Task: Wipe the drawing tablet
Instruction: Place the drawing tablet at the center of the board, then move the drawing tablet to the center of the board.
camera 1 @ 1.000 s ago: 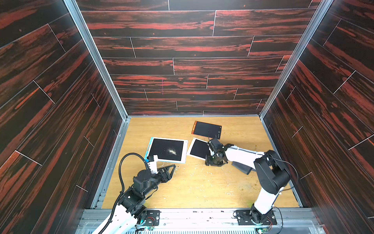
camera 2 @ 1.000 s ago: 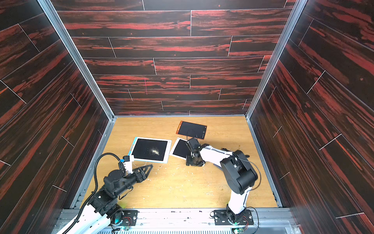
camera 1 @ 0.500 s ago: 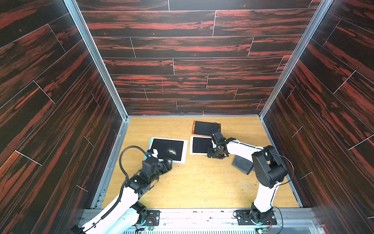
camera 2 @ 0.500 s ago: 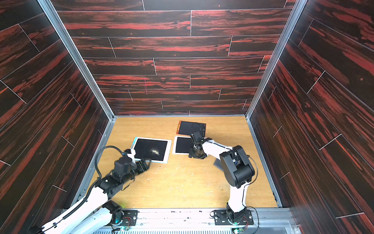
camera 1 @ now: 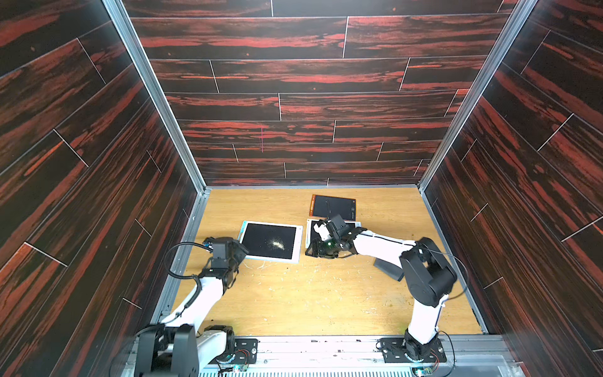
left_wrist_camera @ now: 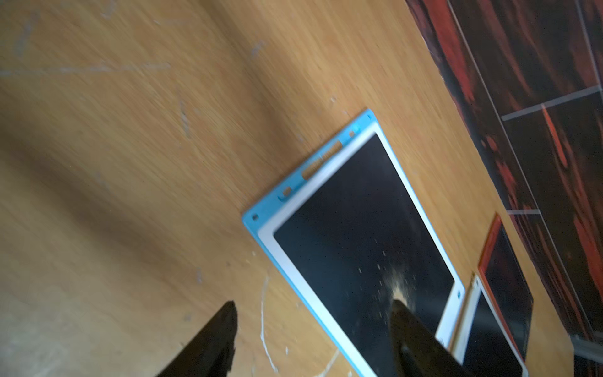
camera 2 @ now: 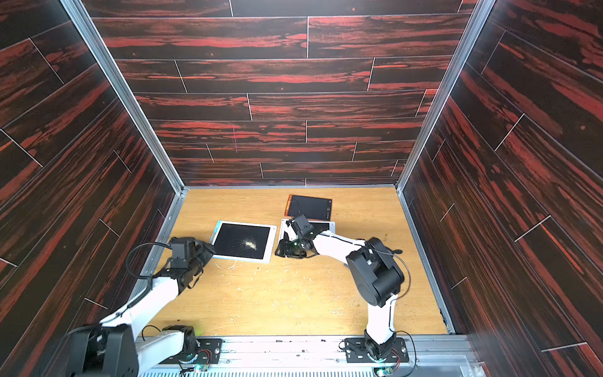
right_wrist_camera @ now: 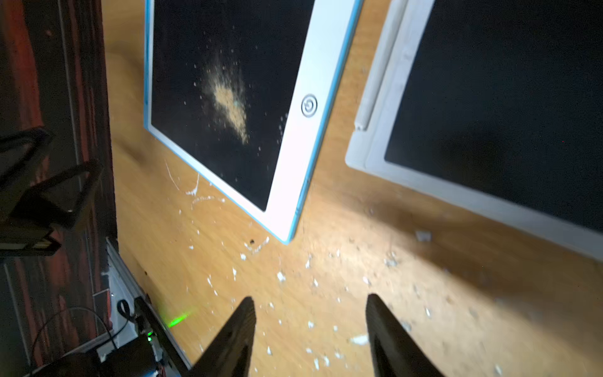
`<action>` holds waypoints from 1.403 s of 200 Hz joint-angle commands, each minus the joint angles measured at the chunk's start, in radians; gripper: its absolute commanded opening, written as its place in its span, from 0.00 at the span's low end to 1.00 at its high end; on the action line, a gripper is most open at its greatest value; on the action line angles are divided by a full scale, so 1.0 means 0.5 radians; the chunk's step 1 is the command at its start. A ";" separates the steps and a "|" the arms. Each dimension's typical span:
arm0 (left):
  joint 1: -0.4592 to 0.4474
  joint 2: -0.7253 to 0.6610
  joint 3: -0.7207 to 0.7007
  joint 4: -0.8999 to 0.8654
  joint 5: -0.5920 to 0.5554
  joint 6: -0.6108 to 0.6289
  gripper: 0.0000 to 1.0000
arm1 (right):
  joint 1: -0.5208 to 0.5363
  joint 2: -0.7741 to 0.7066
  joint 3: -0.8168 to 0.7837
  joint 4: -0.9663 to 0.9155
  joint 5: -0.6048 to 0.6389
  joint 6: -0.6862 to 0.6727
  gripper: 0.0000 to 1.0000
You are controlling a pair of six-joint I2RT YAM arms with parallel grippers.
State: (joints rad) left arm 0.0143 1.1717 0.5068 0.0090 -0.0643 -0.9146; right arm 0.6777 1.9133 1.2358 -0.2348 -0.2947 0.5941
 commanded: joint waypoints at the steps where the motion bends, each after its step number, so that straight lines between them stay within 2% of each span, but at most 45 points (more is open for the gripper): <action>1: 0.050 0.106 0.100 0.094 -0.104 -0.015 0.74 | 0.009 0.123 0.090 0.006 -0.038 0.051 0.57; 23: 0.097 0.222 0.109 0.227 -0.186 0.003 0.75 | 0.024 0.220 0.176 -0.008 -0.010 0.063 0.57; 42: 0.171 0.365 0.115 0.369 -0.142 0.040 0.75 | 0.041 0.286 0.259 -0.050 0.002 0.063 0.57; 82: 0.349 0.721 0.159 0.602 0.225 0.090 0.73 | 0.097 0.377 0.374 -0.107 0.033 0.077 0.57; 103: 0.395 0.865 0.228 0.606 0.419 0.118 0.72 | 0.125 0.429 0.426 -0.104 0.010 0.102 0.57; 123: 0.398 0.949 0.258 0.639 0.511 0.121 0.70 | 0.153 0.481 0.500 -0.122 -0.006 0.116 0.57; 172: 0.399 0.925 0.190 0.688 0.617 0.155 0.69 | 0.209 0.560 0.639 -0.211 -0.001 0.105 0.57; 214: 0.400 0.760 0.036 0.680 0.704 0.204 0.69 | 0.256 0.608 0.685 -0.186 -0.089 0.067 0.57; 227: 0.399 0.721 0.000 0.674 0.749 0.213 0.69 | 0.274 0.620 0.682 -0.159 -0.190 0.067 0.56; 280: 0.399 0.525 -0.163 0.615 0.831 0.221 0.69 | 0.361 0.576 0.625 -0.141 -0.233 0.071 0.56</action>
State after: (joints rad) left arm 0.2306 1.4883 0.4763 0.3862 0.2665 -0.8116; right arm 0.7929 2.1830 1.5551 -0.3206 -0.3355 0.6357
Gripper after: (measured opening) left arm 0.687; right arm 0.562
